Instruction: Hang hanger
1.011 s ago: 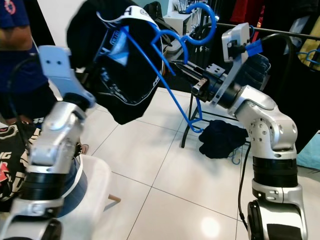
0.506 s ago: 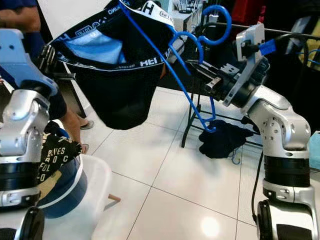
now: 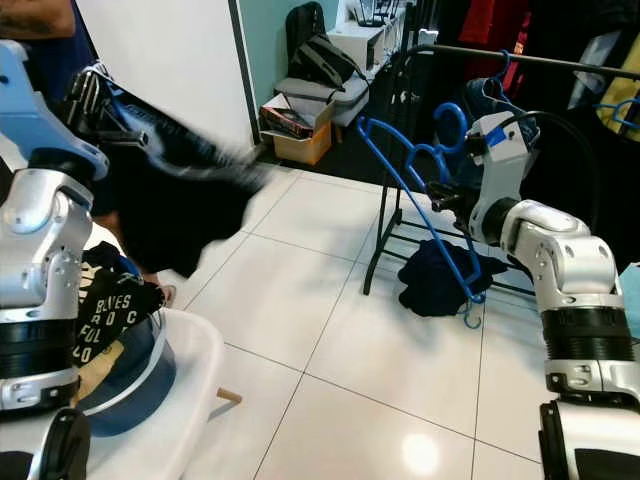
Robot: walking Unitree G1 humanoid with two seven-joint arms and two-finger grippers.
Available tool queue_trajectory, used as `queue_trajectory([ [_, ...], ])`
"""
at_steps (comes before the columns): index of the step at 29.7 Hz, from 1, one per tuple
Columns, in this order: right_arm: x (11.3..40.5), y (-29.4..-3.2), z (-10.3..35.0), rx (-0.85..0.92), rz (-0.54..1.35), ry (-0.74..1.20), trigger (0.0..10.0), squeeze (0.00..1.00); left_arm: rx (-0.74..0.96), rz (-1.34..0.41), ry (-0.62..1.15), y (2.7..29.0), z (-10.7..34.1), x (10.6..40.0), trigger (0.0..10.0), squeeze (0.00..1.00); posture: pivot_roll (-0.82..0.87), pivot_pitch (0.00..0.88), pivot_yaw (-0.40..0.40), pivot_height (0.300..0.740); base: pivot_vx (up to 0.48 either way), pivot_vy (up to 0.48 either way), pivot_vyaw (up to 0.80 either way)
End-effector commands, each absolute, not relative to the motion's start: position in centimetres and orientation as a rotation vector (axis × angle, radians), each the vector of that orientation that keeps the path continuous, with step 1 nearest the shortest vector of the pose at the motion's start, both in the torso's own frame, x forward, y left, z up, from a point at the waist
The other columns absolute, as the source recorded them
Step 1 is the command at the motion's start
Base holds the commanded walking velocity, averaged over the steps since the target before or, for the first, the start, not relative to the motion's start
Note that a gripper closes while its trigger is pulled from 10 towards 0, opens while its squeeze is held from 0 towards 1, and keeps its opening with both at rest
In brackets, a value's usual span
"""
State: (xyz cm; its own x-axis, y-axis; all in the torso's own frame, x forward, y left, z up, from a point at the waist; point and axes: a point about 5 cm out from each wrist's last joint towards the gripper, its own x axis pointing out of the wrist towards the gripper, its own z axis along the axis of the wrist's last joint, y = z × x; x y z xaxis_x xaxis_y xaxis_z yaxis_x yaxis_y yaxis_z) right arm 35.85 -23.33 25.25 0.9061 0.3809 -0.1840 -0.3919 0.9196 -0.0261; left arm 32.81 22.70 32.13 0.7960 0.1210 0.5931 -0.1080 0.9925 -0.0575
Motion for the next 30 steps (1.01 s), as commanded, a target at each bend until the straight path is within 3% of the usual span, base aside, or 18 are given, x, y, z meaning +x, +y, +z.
queue_trajectory([
  [1, 35.9, -23.5, 24.8, -0.063, 0.386, 0.207, 10.0, 0.0, -0.026, 0.127, -0.68, 23.1, 33.2, 32.4, 0.0, 0.0, -0.09, 0.0, -0.002, 0.74, 0.0, 0.0, 0.0],
  [6, 35.7, -22.5, 24.7, -0.057, 0.458, 0.198, 10.0, 0.0, -0.049, 0.013, -0.681, 21.5, 33.2, 32.5, 0.0, 0.0, -0.09, 0.0, -0.002, 0.74, 0.0, 0.0, 0.0],
  [8, 33.2, -19.9, 25.8, -0.069, 0.809, 0.119, 10.0, 0.0, 0.059, -0.161, -0.62, 18.8, 32.0, 33.0, 0.0, 0.0, -0.09, 0.0, 0.0, 0.74, 0.0, 0.0, 0.0],
  [10, 33.2, -19.9, 25.8, -0.069, 0.809, 0.119, 10.0, 0.0, 0.059, -0.161, -0.62, 18.8, 32.0, 33.0, 0.0, 0.0, -0.09, 0.0, 0.0, 0.74, 0.0, 0.0, 0.0],
  [11, 31.6, -19.2, 26.0, -0.119, 0.966, 0.1, 10.0, 0.0, 0.133, -0.217, -0.57, 18.0, 31.1, 33.3, 0.0, 0.0, -0.09, 0.0, 0.001, 0.74, 0.0, 0.0, 0.0],
  [13, 31.6, -19.2, 26.0, -0.119, 0.966, 0.1, 10.0, 0.0, 0.133, -0.217, -0.57, 18.0, 31.1, 33.3, 0.0, 0.0, -0.09, 0.0, 0.001, 0.74, 0.0, 0.0, 0.0],
  [14, 30.2, -19.1, 26.1, -0.149, 1.074, 0.111, 10.0, 0.0, 0.261, -0.258, -0.499, 17.7, 30.0, 33.7, 3.0, 0.0, -0.09, 0.0, 0.003, 0.74, 0.0, 0.0, 0.0],
  [15, 30.2, -19.1, 26.1, -0.149, 1.074, 0.111, 10.0, 0.0, 0.261, -0.258, -0.499, 17.7, 30.0, 33.7, 3.0, 0.0, -0.09, 0.0, 0.003, 0.74, 0.0, 0.0, 0.0],
  [16, 29.5, -19.3, 26.2, -0.181, 1.124, 0.136, 10.0, 0.0, 0.374, -0.276, -0.427, 17.8, 28.8, 34.0, 5.1, 0.0, -0.1, 0.0, 0.007, 0.74, 0.0, 0.0, 0.0],
  [17, 29.5, -19.3, 26.2, -0.181, 1.124, 0.136, 10.0, 0.0, 0.374, -0.276, -0.427, 17.8, 28.8, 34.0, 5.1, 0.0, -0.1, 0.0, 0.007, 0.74, 0.0, 0.0, 0.0],
  [18, 28.8, -19.4, 26.1, -0.211, 1.162, 0.163, 10.0, 0.0, 0.495, -0.298, -0.358, 18.0, 27.6, 34.3, 9.6, 0.0, -0.1, 0.0, 0.01, 0.74, 0.0, 0.0, 0.0],
  [23, 27.4, -19.3, 25.6, -0.277, 1.224, 0.257, 10.0, 0.0, 0.664, -0.311, -0.261, 18.3, 26.1, 34.7, 10.0, 0.0, -0.1, 0.0, 0.013, 0.74, 0.0, 0.0, 0.0],
  [30, 26.7, -18.7, 24.6, -0.316, 1.25, 0.329, 10.0, 0.0, 0.646, -0.404, -0.266, 16.0, 26.8, 34.6, 10.0, 0.0, -0.11, 0.0, 0.013, 0.74, 0.0, 0.0, 0.0],
])
